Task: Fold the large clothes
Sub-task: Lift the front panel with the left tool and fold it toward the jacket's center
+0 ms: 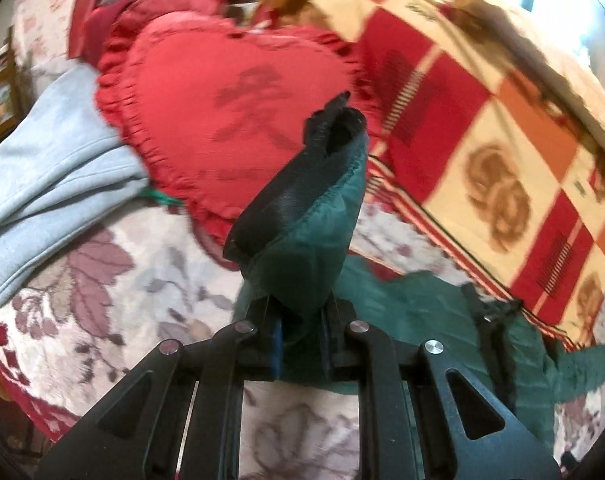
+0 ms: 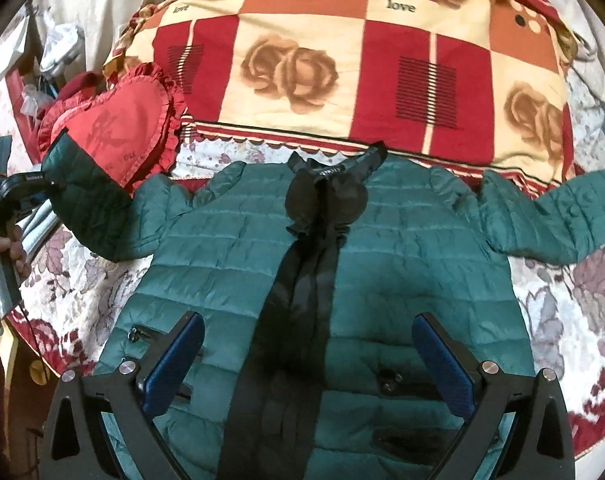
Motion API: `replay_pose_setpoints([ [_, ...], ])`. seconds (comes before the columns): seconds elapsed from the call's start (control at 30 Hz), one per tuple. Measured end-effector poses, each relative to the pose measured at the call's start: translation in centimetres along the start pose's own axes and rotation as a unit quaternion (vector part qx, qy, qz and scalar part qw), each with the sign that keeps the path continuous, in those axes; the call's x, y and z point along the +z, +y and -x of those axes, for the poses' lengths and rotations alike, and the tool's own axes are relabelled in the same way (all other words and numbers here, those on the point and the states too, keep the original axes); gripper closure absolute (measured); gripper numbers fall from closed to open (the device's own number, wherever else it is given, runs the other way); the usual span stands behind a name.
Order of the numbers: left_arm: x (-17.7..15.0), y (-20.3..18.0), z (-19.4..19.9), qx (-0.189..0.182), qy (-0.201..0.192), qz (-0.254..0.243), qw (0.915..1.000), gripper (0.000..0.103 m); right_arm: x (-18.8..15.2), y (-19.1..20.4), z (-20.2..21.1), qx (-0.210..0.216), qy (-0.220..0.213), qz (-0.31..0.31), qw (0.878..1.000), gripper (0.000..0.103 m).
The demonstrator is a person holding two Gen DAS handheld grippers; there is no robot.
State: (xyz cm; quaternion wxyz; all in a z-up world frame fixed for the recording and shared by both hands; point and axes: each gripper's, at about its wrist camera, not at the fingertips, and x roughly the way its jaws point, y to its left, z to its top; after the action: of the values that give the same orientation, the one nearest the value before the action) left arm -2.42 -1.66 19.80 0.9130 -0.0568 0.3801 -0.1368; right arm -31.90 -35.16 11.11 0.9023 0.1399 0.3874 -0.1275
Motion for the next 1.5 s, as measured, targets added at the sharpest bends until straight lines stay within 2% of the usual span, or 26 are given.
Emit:
replay_pose_setpoints([
  [0.17, -0.7, -4.8, 0.9, -0.026, 0.003, -0.037, 0.999, 0.09, -0.8, -1.2, 0.5, 0.002, 0.004, -0.011, 1.0, 0.0],
  [0.6, -4.0, -15.2, -0.9, -0.076, 0.035, -0.089, 0.9925, 0.09, -1.9, -3.8, 1.0, 0.004, 0.012, -0.036, 0.999, 0.0],
  [0.9, -6.3, -22.8, -1.2, -0.12, 0.054, -0.121, 0.9838, 0.09, -2.9, -5.2, 0.1, 0.013, 0.034, -0.059, 0.998, 0.0],
  [1.17, -8.7, -29.1, -2.1, -0.158, 0.081, -0.15, 0.9726, 0.09, -3.2, -7.1, -0.2, 0.014, 0.043, -0.083, 0.996, 0.0],
  [1.5, -11.6, -33.7, -4.3, -0.178, 0.117, -0.164, 0.9631, 0.09, -4.0, -8.6, -1.1, 0.015, 0.06, -0.1, 0.993, 0.0],
])
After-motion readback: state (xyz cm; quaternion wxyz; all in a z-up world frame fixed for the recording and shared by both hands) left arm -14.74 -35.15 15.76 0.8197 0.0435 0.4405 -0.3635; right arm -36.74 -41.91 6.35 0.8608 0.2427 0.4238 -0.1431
